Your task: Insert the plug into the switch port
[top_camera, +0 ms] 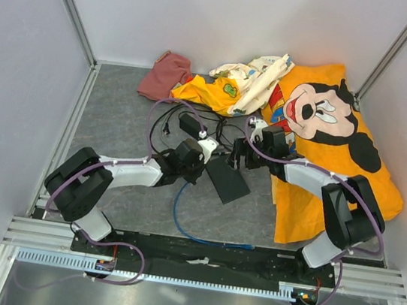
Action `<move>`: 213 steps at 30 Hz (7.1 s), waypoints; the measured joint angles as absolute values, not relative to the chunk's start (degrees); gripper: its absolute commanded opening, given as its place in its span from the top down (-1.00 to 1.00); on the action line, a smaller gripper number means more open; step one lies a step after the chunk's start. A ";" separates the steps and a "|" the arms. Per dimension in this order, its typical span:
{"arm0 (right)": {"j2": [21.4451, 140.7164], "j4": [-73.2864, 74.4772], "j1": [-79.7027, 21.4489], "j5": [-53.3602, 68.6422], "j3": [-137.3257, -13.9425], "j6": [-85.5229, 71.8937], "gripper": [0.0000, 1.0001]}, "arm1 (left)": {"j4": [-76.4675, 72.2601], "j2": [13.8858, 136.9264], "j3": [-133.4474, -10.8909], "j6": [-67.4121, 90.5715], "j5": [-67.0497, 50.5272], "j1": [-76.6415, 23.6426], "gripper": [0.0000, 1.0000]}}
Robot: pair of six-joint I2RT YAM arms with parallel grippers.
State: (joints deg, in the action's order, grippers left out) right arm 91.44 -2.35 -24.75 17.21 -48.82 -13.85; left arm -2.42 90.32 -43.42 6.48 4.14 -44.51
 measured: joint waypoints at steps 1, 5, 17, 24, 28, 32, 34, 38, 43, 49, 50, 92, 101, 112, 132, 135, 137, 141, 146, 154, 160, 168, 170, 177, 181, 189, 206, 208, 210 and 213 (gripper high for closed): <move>92.66 -2.52 -24.75 17.74 -48.86 -13.76 -0.85 | -2.59 90.48 -43.38 6.07 3.90 -44.27 0.97; 95.74 -2.72 -24.75 19.07 -48.93 -13.67 -0.85 | -3.53 91.26 -43.31 4.19 2.96 -43.72 0.97; 97.62 -4.54 -24.75 20.73 -48.95 -13.67 -0.85 | -3.79 93.21 -43.38 -0.05 2.44 -43.57 0.97; 98.54 -6.02 -24.75 22.50 -49.21 -13.43 -0.86 | -3.70 93.91 -44.34 -1.96 2.42 -43.38 0.97; 99.04 -6.55 -24.75 23.29 -49.28 -13.04 -0.86 | -3.60 94.15 -45.17 -2.72 2.35 -42.92 0.97; 99.55 -6.68 -24.75 24.01 -49.78 -12.75 -0.86 | -3.51 94.15 -45.52 -3.25 2.20 -42.44 0.97; 99.63 -6.70 -24.75 24.27 -49.82 -12.58 -0.86 | -3.40 94.15 -45.60 -3.64 1.74 -42.17 0.97; 99.94 -6.79 -24.75 24.71 -50.09 -12.34 -0.86 | -2.90 94.43 -45.98 -4.19 0.34 -42.06 0.97; 100.20 -6.85 -24.62 24.91 -50.33 -12.19 -0.86 | -2.81 95.11 -46.41 -4.40 -1.74 -41.95 0.97; 100.25 -6.83 -24.58 25.06 -50.41 -12.16 -0.86 | -2.79 95.11 -46.44 -4.47 -2.07 -41.80 0.97; 100.27 -6.83 -24.56 25.12 -50.41 -12.14 -0.86 | -2.72 95.11 -46.48 -4.54 -2.09 -41.80 0.97; 103.18 -16.71 -25.58 29.43 -48.82 -17.37 -0.73 | -9.34 95.13 -43.55 1.54 0.10 -42.50 0.97; 103.18 -20.34 -26.30 27.66 -47.37 -18.31 -0.73 | -9.37 95.53 -44.18 2.39 2.85 -43.16 0.97; 103.20 -21.76 -26.52 26.94 -46.89 -19.16 -0.72 | -9.67 95.83 -44.40 3.99 3.03 -43.22 0.97; 100.62 -20.58 -26.72 19.40 -44.99 -17.50 -0.80 | -9.52 99.11 -48.16 4.93 1.87 -44.03 0.93; 98.17 -16.49 -27.49 18.02 -44.29 -17.54 -0.84 | -11.03 97.76 -45.95 5.10 0.34 -44.91 0.84; 97.01 -14.35 -28.16 16.99 -44.07 -17.61 -0.88 | -11.84 96.88 -44.58 5.34 -0.34 -45.28 0.79; 95.42 -10.79 -29.50 15.00 -44.03 -17.67 -0.94 | -12.36 95.42 -42.94 6.02 -1.50 -45.52 0.11; 93.14 -5.43 -30.83 12.88 -44.05 -18.00 -0.96 | -14.59 91.88 -41.87 8.32 -0.16 -45.52 -0.29; 87.11 3.16 -30.63 6.15 -44.27 -17.63 -0.96 | -12.86 80.40 -42.11 9.96 6.24 -44.29 -0.60; 79.92 1.76 -30.15 0.45 -43.97 -16.14 -0.96 | -0.40 80.42 -49.10 9.74 12.08 -41.58 -0.48; 76.40 -5.63 -30.15 -3.84 -37.69 -16.10 -0.96 | 14.35 93.49 -68.10 4.78 11.86 -41.50 -0.31; 76.40 -6.04 -30.15 -4.91 -36.53 -16.19 -0.96 | 16.82 97.45 -72.18 4.19 11.35 -41.47 -0.22; 75.81 -7.18 -30.15 -7.51 -35.79 -16.29 -0.96 | 20.69 109.73 -81.69 1.41 6.50 -41.87 0.06; 75.72 -7.70 -30.15 -7.94 -35.75 -16.29 -0.96 | 21.65 113.67 -83.61 -0.32 5.15 -42.06 0.13; 75.75 -8.14 -30.15 -8.01 -35.75 -16.29 -0.96 | 23.05 119.26 -85.82 -2.81 5.02 -42.13 0.16; 75.81 -8.16 -30.15 -7.73 -35.75 -16.29 -0.96 | 23.86 119.50 -84.79 -2.52 4.95 -42.24 0.97; 75.81 -8.16 -30.15 -7.57 -35.75 -16.29 -0.96 | 24.12 117.12 -81.82 -1.45 5.89 -42.06 0.97; 75.81 -8.16 -30.15 -7.42 -35.75 -16.29 -0.96 | 26.46 113.51 -77.95 -0.60 6.68 -41.45 0.97; 75.81 -8.19 -30.15 -7.38 -35.75 -16.32 -0.96 | 30.87 106.34 -72.93 0.62 8.54 -39.48 0.97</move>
State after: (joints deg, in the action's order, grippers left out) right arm 75.81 -8.19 -30.15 -7.38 -35.75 -16.32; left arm 30.87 106.34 -72.93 0.62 8.54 -39.48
